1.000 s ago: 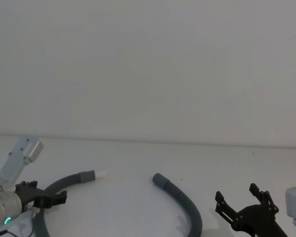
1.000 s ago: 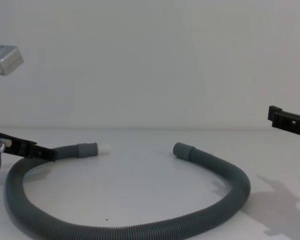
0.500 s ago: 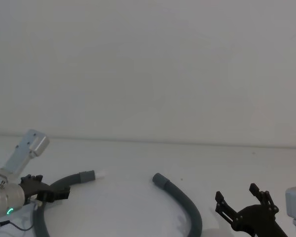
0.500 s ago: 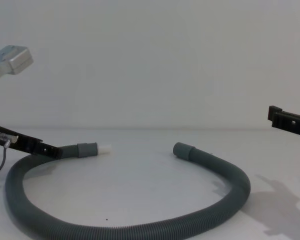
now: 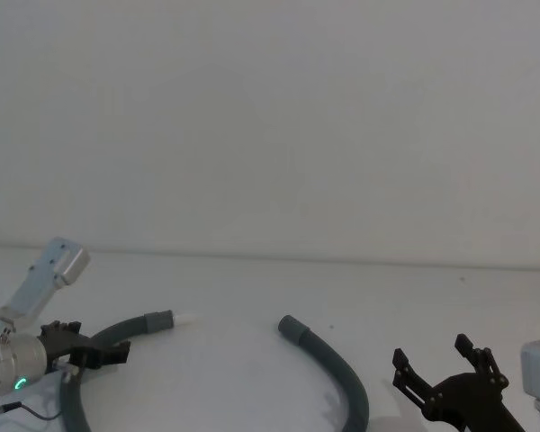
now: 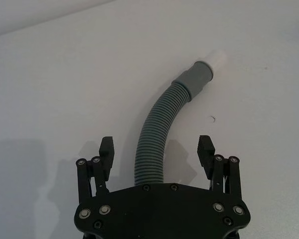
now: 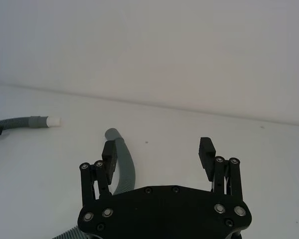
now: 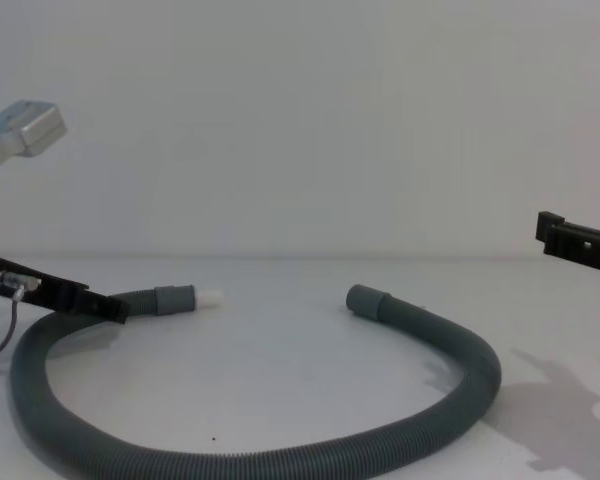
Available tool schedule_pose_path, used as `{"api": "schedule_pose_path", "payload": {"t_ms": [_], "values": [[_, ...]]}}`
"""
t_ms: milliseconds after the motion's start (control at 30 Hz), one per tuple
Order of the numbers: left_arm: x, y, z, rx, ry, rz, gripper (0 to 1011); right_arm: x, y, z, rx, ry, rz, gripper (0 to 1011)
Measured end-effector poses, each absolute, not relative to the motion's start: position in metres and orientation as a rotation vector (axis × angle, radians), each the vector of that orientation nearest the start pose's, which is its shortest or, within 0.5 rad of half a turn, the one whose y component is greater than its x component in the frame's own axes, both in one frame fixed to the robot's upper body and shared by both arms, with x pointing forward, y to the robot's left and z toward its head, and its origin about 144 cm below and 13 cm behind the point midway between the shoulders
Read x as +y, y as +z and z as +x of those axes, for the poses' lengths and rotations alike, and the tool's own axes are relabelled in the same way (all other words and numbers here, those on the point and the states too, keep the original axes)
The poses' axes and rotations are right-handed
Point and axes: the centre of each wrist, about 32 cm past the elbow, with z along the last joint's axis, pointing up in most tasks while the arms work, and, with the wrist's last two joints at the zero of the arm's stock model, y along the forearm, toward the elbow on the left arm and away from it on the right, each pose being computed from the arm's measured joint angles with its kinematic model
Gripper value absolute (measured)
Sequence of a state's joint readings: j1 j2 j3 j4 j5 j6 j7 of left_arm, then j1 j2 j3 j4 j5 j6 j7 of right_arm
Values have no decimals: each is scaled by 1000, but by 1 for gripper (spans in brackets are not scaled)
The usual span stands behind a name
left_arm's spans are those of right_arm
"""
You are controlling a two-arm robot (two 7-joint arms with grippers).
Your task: Use both hands to pick up one end of the pipe from the table, align the ends, and insert them.
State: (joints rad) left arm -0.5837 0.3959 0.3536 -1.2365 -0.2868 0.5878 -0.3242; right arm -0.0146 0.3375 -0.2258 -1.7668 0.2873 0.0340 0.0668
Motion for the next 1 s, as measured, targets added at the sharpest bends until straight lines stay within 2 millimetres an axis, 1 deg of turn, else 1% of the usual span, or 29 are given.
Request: {"api": "schedule_pose_path", "payload": {"t_ms": [367,900,933,967,1000], "values": [[288,1245,600,240,1128,482,1002,-237,1189,443,-75,-1230,26,1002],[291,1245,610,236,1121,501,1002,-237,1189,443,-75,-1229,26,1002],[291,1245,611,236,1121,501,997,-237,1189,443,-75,-1229,26,1002],[291,1245,611,235,1120,502,962,-237,1189,443,-75,-1229,26,1002],[291,1246,611,235,1120,503,962,-237,1189,443,-75,-1229,26,1002]]}}
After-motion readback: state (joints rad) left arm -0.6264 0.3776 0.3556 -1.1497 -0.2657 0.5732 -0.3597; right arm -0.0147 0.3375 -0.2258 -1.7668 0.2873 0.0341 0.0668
